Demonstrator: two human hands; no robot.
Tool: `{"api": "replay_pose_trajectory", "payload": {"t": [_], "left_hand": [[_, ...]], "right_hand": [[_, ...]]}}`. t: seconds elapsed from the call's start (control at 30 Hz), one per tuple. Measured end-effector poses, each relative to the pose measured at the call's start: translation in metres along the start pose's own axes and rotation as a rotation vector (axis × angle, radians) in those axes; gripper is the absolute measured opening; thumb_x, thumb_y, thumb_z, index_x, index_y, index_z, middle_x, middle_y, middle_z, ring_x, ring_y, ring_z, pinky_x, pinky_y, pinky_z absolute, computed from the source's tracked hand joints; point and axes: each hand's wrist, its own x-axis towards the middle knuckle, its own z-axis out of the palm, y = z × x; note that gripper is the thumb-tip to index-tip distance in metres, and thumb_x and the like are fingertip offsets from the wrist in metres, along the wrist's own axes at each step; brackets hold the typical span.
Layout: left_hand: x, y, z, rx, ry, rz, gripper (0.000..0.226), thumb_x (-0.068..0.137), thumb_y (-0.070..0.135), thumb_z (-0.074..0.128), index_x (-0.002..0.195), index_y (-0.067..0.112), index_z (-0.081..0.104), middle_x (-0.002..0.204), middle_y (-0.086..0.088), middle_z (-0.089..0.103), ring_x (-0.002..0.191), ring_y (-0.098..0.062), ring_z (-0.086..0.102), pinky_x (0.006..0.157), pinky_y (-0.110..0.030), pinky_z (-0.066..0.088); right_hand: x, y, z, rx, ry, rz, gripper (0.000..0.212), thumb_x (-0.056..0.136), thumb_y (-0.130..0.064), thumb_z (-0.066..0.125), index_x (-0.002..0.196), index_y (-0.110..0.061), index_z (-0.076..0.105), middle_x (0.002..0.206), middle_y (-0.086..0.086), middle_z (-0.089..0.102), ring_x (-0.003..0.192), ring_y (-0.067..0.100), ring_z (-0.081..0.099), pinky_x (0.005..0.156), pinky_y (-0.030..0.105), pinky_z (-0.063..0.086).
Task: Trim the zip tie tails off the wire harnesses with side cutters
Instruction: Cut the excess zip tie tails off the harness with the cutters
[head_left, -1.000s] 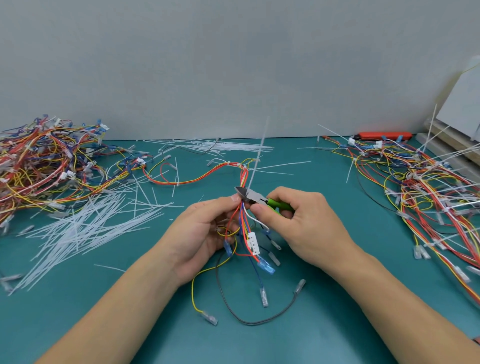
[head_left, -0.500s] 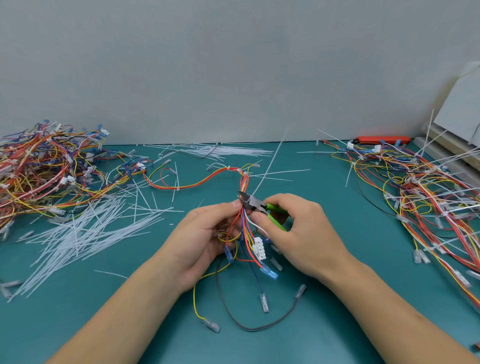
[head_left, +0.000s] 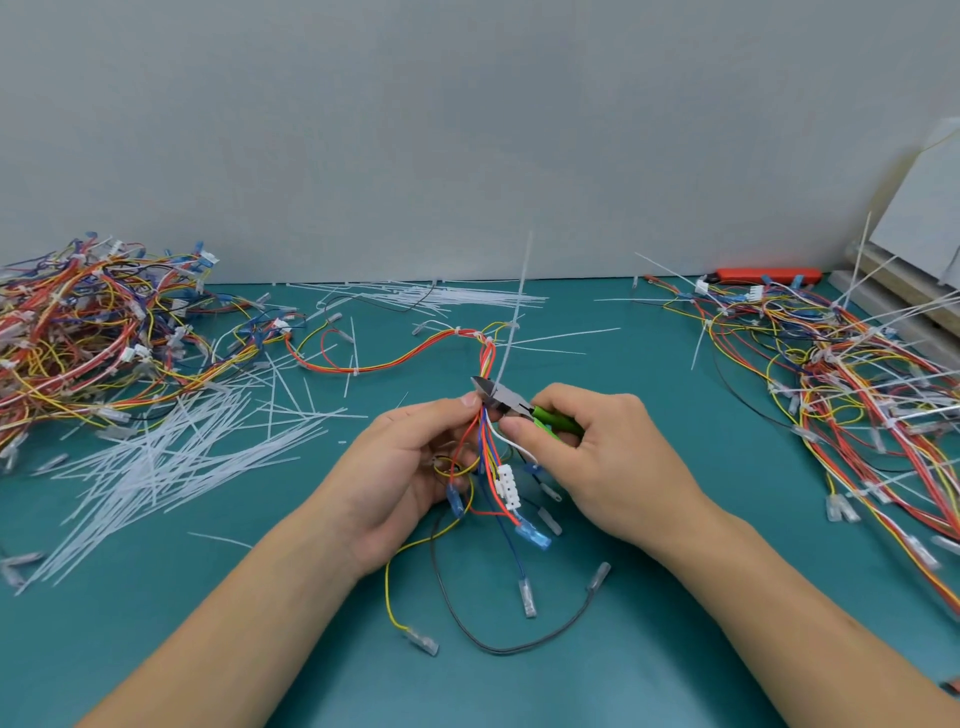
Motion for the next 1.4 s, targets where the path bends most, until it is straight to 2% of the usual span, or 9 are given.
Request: {"api": "replay_pose_trajectory", "payload": {"t": [0.23,0.37,0.57,0.73,0.83,0.93,1.2,1.27,1.4], "left_hand": [[-0.0005,0.0001,0.0010,-0.006,0.016,-0.009,0.028,0.084,0.031,0.073,0.098,0.007,0.075,0.080,-0.007,0.063,0.070,-0.018,0.054,0.074,-0.039,0.037],[-0.0003,0.0003,0.0012,0.015,0.000,-0.007,0.022,0.084,0.031,0.075,0.091,0.009,0.075,0.074,-0.003,0.062,0.062,-0.013,0.054,0.064,-0.031,0.038],[-0.0002,-0.0002,0.0004,0.027,-0.015,0.002,0.019,0.085,0.031,0.075,0.089,0.013,0.078,0.076,-0.002,0.065,0.063,-0.013,0.054,0.059,-0.026,0.041],[0.0001,0.0003,0.0005,0.016,-0.016,0.002,0.023,0.084,0.033,0.073,0.090,0.011,0.077,0.072,-0.001,0.064,0.059,-0.012,0.053,0.053,-0.023,0.042],[0.0005,-0.0001,-0.0011,0.000,-0.018,-0.001,0.023,0.086,0.032,0.073,0.094,0.011,0.077,0.074,-0.001,0.065,0.061,-0.013,0.055,0.061,-0.029,0.041],[0.0005,-0.0001,-0.0021,-0.012,-0.011,-0.010,0.024,0.082,0.033,0.076,0.094,0.012,0.079,0.078,-0.003,0.066,0.065,-0.015,0.057,0.070,-0.035,0.039],[-0.0011,0.0012,0.0006,0.005,0.000,-0.008,0.020,0.085,0.032,0.074,0.092,0.013,0.078,0.075,0.000,0.065,0.062,-0.012,0.055,0.063,-0.030,0.040],[-0.0016,0.0017,0.0013,0.012,-0.007,-0.006,0.019,0.087,0.031,0.072,0.090,0.013,0.078,0.073,0.001,0.065,0.060,-0.011,0.055,0.059,-0.026,0.041],[-0.0018,0.0026,0.0023,0.013,-0.008,-0.008,0.019,0.084,0.032,0.072,0.085,0.015,0.078,0.072,0.001,0.065,0.058,-0.011,0.054,0.057,-0.025,0.041]], "right_hand": [[-0.0027,-0.0011,0.0054,-0.010,0.028,0.024,0.046,0.086,-0.072,0.057,0.075,-0.028,0.056,0.055,-0.007,0.047,0.053,0.013,0.039,0.055,0.041,0.043],[-0.0017,-0.0010,0.0047,-0.017,0.050,0.011,0.042,0.086,-0.069,0.058,0.081,-0.027,0.062,0.068,-0.011,0.056,0.063,0.011,0.050,0.059,0.035,0.044],[-0.0011,0.0000,0.0061,-0.029,0.058,0.003,0.041,0.086,-0.069,0.056,0.089,-0.030,0.067,0.078,-0.012,0.063,0.078,0.010,0.058,0.070,0.035,0.051],[-0.0009,0.0014,0.0064,-0.034,0.047,0.001,0.043,0.087,-0.070,0.054,0.085,-0.029,0.066,0.072,-0.011,0.061,0.069,0.011,0.055,0.063,0.037,0.048],[-0.0001,0.0006,0.0047,-0.018,0.015,0.005,0.052,0.089,-0.074,0.051,0.078,-0.024,0.061,0.061,-0.006,0.055,0.056,0.013,0.046,0.054,0.039,0.042],[0.0008,-0.0005,0.0024,-0.034,0.004,-0.004,0.055,0.089,-0.076,0.051,0.077,-0.023,0.060,0.060,-0.001,0.054,0.056,0.016,0.046,0.055,0.043,0.044],[-0.0005,0.0020,0.0029,-0.015,0.011,-0.004,0.048,0.088,-0.074,0.054,0.078,-0.027,0.061,0.059,-0.005,0.054,0.055,0.013,0.045,0.056,0.040,0.043],[-0.0006,0.0007,0.0049,-0.028,0.046,-0.005,0.045,0.087,-0.073,0.055,0.079,-0.029,0.061,0.063,-0.009,0.055,0.061,0.012,0.049,0.059,0.039,0.045],[0.0002,-0.0006,0.0076,-0.069,0.089,-0.023,0.040,0.087,-0.071,0.054,0.090,-0.033,0.065,0.083,-0.016,0.063,0.088,0.008,0.058,0.080,0.036,0.050]]}}
